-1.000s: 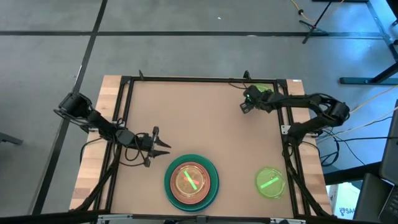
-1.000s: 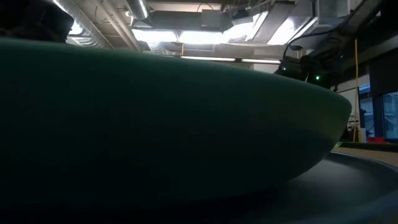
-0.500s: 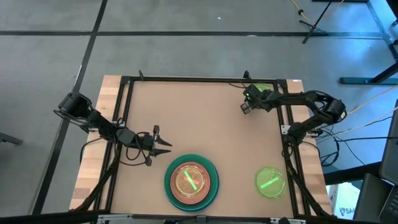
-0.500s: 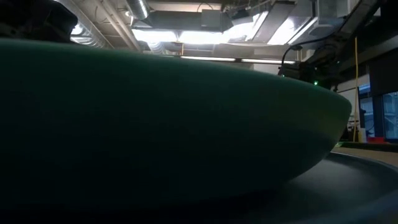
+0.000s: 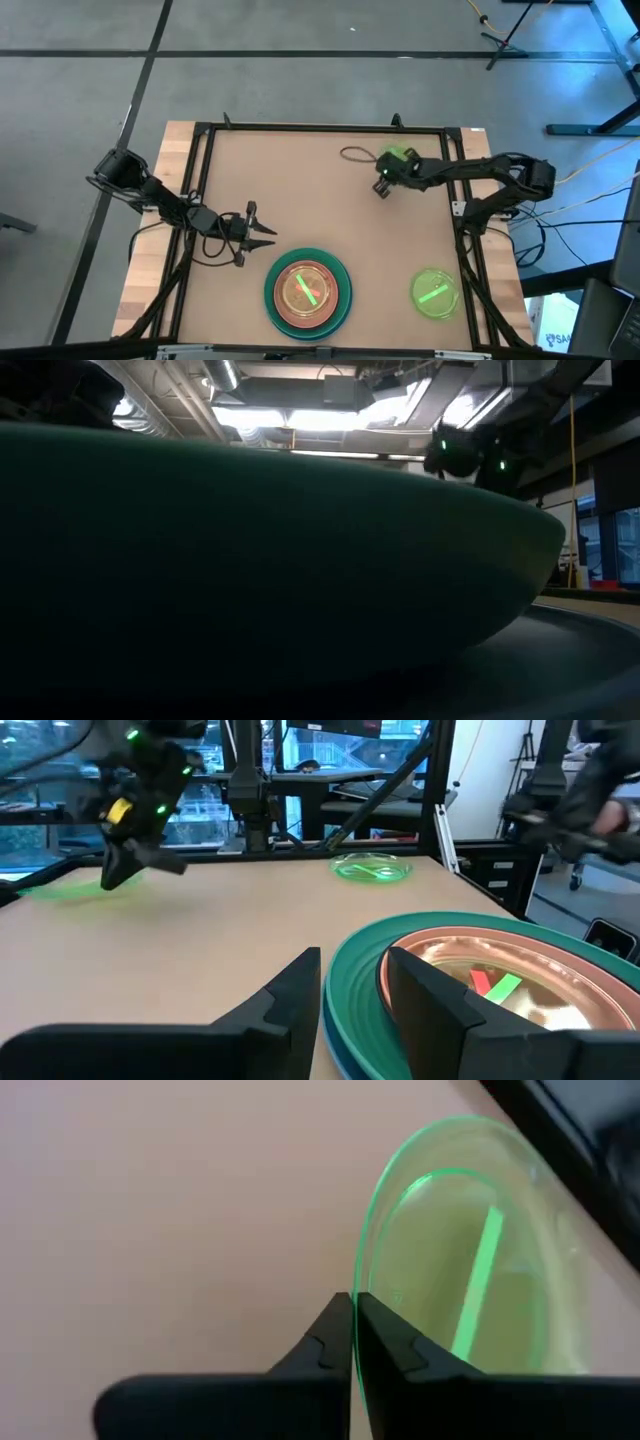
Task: Stack plastic plates
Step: Stack the light green plate on top of the light green plate
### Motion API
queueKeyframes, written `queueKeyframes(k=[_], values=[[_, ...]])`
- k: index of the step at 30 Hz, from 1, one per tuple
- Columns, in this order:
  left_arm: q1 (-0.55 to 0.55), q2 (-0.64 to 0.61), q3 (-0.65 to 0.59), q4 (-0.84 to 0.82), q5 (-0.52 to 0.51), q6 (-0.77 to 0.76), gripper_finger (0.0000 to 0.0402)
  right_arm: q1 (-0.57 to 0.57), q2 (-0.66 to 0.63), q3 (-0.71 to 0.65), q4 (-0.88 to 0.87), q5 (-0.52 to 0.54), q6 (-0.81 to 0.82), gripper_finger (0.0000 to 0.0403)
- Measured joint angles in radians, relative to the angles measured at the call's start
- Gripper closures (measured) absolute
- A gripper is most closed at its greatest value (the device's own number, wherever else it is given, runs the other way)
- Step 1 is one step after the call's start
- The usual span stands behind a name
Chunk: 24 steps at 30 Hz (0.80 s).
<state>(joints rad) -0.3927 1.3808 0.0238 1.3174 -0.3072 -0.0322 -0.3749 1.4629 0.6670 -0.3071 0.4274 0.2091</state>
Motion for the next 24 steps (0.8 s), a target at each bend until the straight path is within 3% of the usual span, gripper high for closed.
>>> queueKeyframes(k=[12, 15, 24], values=[[0.0, 0.0, 0.0, 0.0, -0.005, -0.012, 0.0289, 0.456, -0.002, 0.18, 0.041, 0.007, -0.032, 0.0401], [0.0, 0.0, 0.0, 0.0, -0.006, -0.012, 0.0289, 0.551, -0.001, 0.186, 0.15, -0.01, -0.067, 0.0401], [0.0, 0.0, 0.001, 0.0, -0.006, -0.018, 0.0289, 0.761, 0.066, 0.186, 0.525, -0.194, -0.211, 0.0402]])
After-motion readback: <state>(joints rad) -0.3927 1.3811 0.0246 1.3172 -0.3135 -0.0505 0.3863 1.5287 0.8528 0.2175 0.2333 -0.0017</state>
